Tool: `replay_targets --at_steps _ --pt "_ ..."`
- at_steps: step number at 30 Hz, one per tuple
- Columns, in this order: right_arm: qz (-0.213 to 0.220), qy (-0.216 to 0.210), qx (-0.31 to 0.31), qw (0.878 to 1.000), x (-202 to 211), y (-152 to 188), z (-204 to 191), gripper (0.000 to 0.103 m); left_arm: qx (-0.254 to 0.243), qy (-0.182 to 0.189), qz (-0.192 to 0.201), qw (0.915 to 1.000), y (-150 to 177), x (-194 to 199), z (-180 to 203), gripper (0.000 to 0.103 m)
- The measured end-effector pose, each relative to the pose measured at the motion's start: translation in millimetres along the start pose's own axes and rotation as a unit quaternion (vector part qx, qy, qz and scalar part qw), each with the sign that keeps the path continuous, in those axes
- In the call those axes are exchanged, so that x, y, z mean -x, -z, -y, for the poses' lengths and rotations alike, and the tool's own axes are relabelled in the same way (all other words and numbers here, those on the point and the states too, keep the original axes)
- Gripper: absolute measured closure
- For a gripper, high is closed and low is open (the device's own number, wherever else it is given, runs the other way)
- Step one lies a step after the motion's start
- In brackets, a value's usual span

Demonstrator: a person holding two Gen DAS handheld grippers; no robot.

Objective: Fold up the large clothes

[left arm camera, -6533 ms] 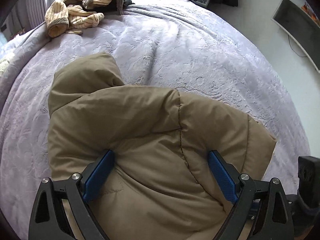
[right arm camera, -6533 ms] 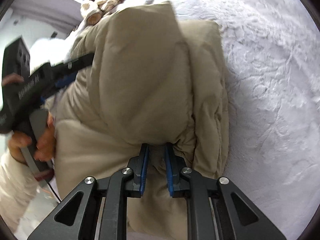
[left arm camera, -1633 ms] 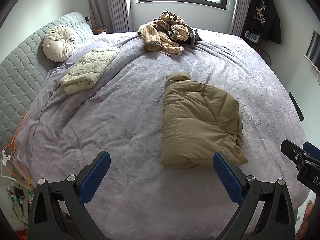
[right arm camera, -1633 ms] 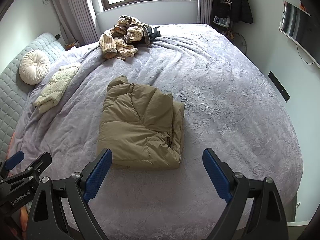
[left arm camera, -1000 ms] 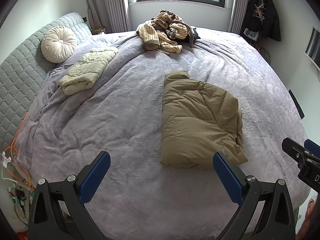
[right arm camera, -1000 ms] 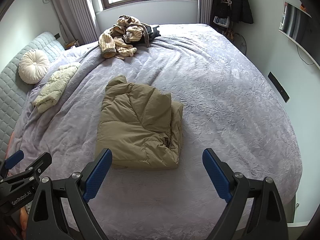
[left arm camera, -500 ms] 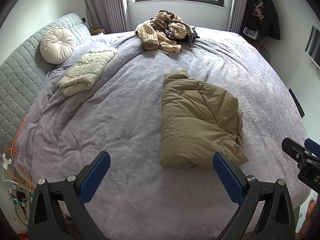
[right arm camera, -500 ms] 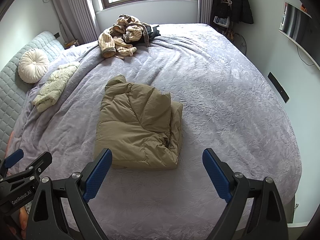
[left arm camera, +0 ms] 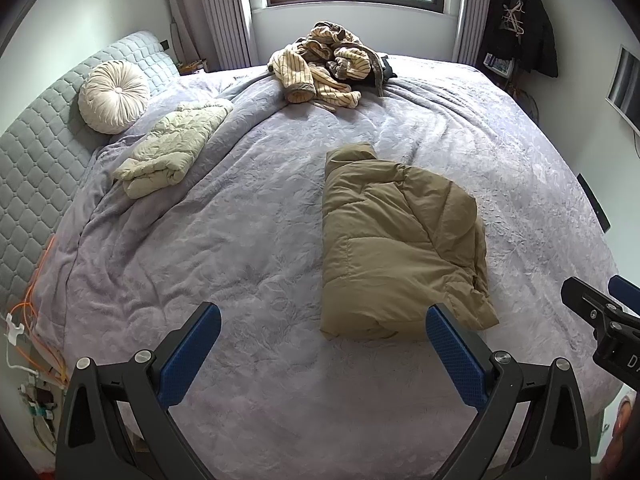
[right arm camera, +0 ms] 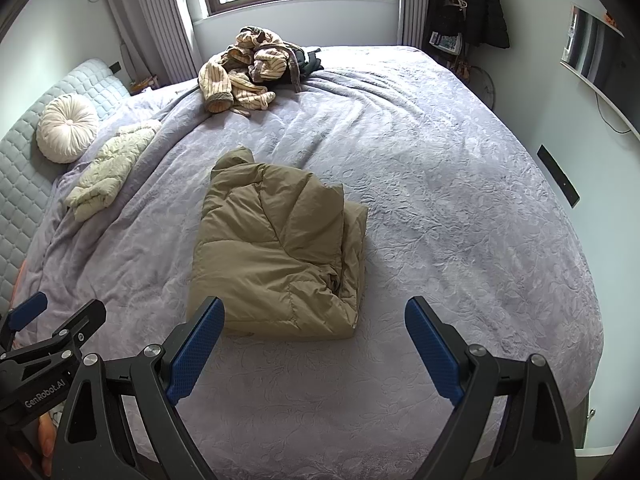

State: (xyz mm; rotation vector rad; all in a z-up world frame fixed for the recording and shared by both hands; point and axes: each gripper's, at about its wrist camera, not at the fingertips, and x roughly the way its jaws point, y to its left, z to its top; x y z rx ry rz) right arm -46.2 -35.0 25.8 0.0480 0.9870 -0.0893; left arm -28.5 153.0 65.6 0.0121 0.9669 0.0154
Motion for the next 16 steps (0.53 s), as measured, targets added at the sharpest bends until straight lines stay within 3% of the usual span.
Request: replay_targets --at_steps 16 --pt "0.000 0.001 -0.001 1.000 1.0 1.2 -3.0 0.010 -0.010 0.013 0.005 0.9998 -7.4 0.5 2.7 0.000"
